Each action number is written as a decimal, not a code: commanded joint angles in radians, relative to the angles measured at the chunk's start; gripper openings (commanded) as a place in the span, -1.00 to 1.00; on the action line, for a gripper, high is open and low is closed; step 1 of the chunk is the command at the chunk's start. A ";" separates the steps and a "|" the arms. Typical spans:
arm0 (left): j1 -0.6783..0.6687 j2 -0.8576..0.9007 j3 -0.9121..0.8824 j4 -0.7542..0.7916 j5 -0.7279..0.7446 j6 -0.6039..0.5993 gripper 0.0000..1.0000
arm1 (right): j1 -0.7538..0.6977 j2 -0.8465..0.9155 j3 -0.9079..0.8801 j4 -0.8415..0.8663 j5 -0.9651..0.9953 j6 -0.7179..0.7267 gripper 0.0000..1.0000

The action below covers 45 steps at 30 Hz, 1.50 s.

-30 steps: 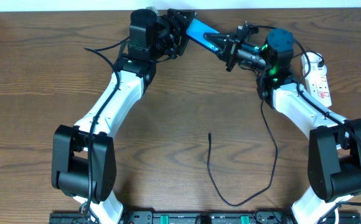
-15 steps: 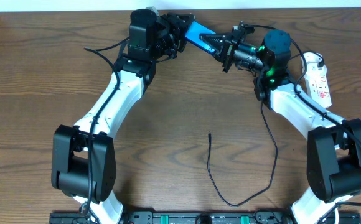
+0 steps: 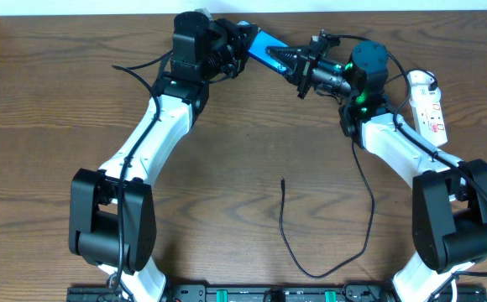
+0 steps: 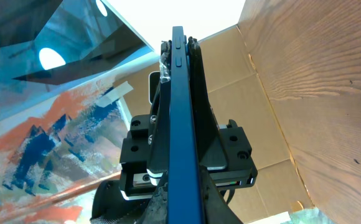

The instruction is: Plug charger to phone and switch on socket

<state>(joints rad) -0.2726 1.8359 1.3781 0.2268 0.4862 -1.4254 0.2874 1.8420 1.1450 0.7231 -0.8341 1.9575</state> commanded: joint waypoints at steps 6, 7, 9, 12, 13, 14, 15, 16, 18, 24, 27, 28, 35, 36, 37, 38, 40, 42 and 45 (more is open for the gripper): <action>-0.002 -0.014 0.007 0.000 -0.028 0.026 -0.85 | 0.028 -0.011 0.017 0.018 -0.040 -0.006 -0.94; -0.002 -0.014 0.007 0.000 -0.028 0.026 -0.85 | 0.028 -0.011 0.017 0.018 -0.040 -0.011 -0.80; -0.002 -0.014 0.007 0.000 -0.027 0.026 -0.85 | 0.028 -0.011 0.017 0.018 -0.038 -0.029 -0.38; 0.002 -0.014 0.007 0.000 -0.027 0.026 -0.85 | 0.027 -0.011 0.017 0.018 -0.036 -0.037 0.55; 0.006 -0.014 0.007 0.000 -0.027 0.026 -0.85 | 0.027 -0.011 0.017 0.018 -0.036 -0.037 0.74; 0.013 -0.014 0.007 0.000 -0.027 0.026 -0.85 | 0.026 -0.011 0.017 0.018 -0.036 -0.038 0.92; 0.021 -0.014 0.007 0.000 -0.027 0.026 -0.85 | 0.025 -0.011 0.017 0.018 -0.034 -0.049 0.99; 0.029 -0.014 0.007 0.000 -0.027 0.026 -0.85 | 0.024 -0.011 0.017 0.018 -0.032 -0.058 0.99; 0.050 -0.014 0.007 0.000 -0.021 0.026 -0.85 | 0.019 -0.011 0.017 0.018 -0.032 -0.095 0.98; 0.135 -0.014 0.007 0.000 0.100 0.026 -0.85 | -0.015 -0.011 0.017 0.016 -0.032 -0.254 0.99; 0.191 -0.014 0.007 0.000 0.224 0.026 -0.85 | -0.040 -0.011 0.017 0.000 -0.022 -0.358 0.99; 0.217 -0.014 0.007 0.000 0.291 0.026 -0.85 | -0.054 -0.011 0.017 -0.010 -0.017 -0.405 0.98; 0.327 -0.014 0.007 0.001 0.610 0.082 -0.85 | -0.126 -0.011 0.017 -0.012 -0.080 -0.628 0.99; 0.339 -0.014 0.007 0.001 0.657 0.129 -0.85 | -0.135 -0.011 0.017 -0.012 -0.092 -0.654 0.98; 0.347 -0.014 0.007 0.000 0.699 0.180 -0.85 | -0.147 -0.011 0.017 -0.011 -0.104 -0.681 0.98; 0.354 -0.014 0.007 0.000 0.741 0.229 -0.85 | -0.158 -0.011 0.017 -0.011 -0.114 -0.705 0.98; 0.360 -0.014 0.007 0.001 0.804 0.307 -0.85 | -0.175 -0.011 0.017 -0.011 -0.123 -0.739 0.99; 0.362 -0.014 0.007 0.000 0.851 0.377 -0.85 | -0.192 -0.011 0.021 -0.011 -0.118 -0.758 0.99; 0.361 -0.014 0.007 0.000 0.875 0.404 -0.85 | -0.220 -0.011 0.037 -0.013 -0.106 -0.759 0.99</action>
<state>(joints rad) 0.0898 1.8362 1.3781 0.2176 1.2240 -1.1412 0.0971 1.8416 1.1461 0.7105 -0.9287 1.2720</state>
